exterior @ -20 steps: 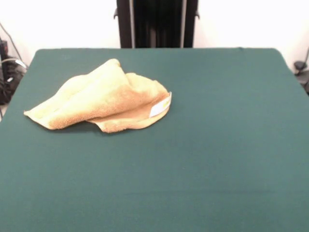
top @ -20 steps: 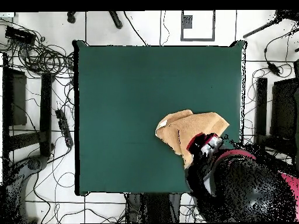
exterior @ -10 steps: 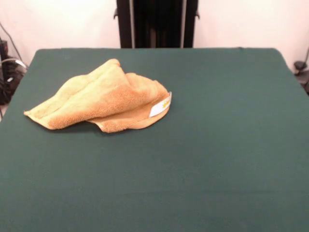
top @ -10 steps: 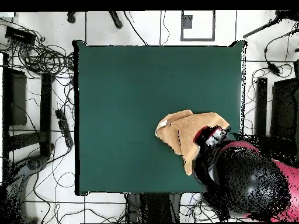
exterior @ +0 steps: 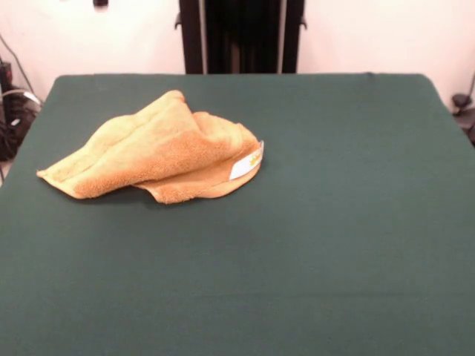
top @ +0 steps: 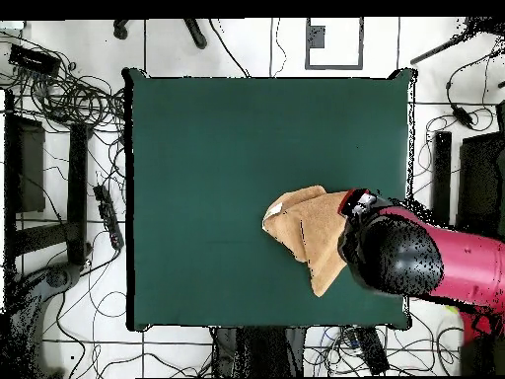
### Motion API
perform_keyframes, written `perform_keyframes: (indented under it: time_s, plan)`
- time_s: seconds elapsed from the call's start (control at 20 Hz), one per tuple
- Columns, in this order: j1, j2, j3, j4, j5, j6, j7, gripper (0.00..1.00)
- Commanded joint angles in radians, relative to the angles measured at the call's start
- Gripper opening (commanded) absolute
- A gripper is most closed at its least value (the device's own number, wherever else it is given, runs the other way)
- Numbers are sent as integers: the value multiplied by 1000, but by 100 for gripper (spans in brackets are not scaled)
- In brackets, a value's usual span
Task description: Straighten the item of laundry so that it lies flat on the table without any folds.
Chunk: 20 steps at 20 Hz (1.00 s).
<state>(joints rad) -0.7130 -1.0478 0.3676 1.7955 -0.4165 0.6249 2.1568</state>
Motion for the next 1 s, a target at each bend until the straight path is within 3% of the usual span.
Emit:
perform_keyframes:
  time_s: [0.05, 0.6, 0.8, 1.0]
  plan:
    - [-31, 205, 144, 10, -89, -71, -257, 100]
    - [-64, 372, 136, -40, -263, -177, -200, 100]
    - [-141, 412, 212, -41, -216, -92, -274, 100]
    - [-270, 482, 338, -33, -119, -7, -339, 100]
